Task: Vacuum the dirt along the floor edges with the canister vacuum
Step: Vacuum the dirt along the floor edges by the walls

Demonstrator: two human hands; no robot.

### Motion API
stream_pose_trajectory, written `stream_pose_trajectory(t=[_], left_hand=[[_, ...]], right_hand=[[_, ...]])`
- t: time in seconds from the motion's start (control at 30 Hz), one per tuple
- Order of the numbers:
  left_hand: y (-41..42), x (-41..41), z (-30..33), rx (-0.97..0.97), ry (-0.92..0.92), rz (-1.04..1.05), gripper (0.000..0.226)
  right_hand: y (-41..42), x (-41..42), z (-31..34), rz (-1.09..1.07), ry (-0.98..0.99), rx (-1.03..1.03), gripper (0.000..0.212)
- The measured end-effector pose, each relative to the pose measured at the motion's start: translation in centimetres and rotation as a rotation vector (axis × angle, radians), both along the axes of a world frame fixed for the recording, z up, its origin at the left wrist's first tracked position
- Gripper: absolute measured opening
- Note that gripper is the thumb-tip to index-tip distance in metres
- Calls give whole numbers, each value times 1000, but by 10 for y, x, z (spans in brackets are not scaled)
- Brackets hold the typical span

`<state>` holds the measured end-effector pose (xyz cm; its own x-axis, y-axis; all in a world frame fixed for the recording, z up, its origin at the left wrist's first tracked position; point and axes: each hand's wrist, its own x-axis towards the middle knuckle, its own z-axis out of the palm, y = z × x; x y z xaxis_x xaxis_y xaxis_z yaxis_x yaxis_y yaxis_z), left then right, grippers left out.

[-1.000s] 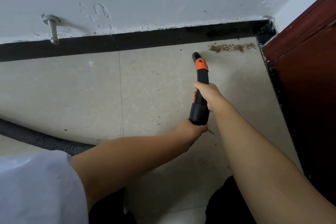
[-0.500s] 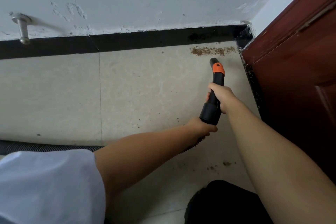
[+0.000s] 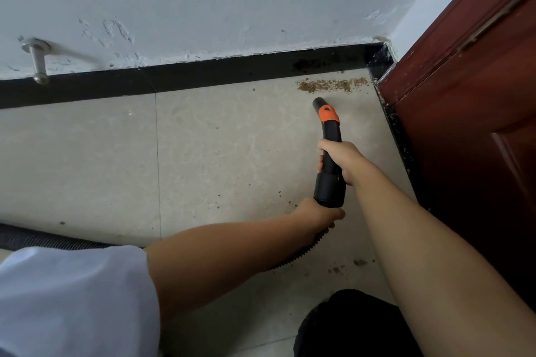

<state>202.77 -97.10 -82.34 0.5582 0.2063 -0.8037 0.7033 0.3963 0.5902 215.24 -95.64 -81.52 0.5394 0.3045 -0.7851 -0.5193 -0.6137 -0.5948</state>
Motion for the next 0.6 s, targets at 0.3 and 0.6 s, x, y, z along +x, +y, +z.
stream_pose_trajectory(t=[0.3, 0.6], left_hand=[[-13, 6, -1, 16, -14, -141, 34], [-28, 63, 7, 30, -51, -107, 25]], right_hand=[[-31, 11, -6, -149, 8, 24, 9], [-41, 72, 1, -112, 24, 8, 16]])
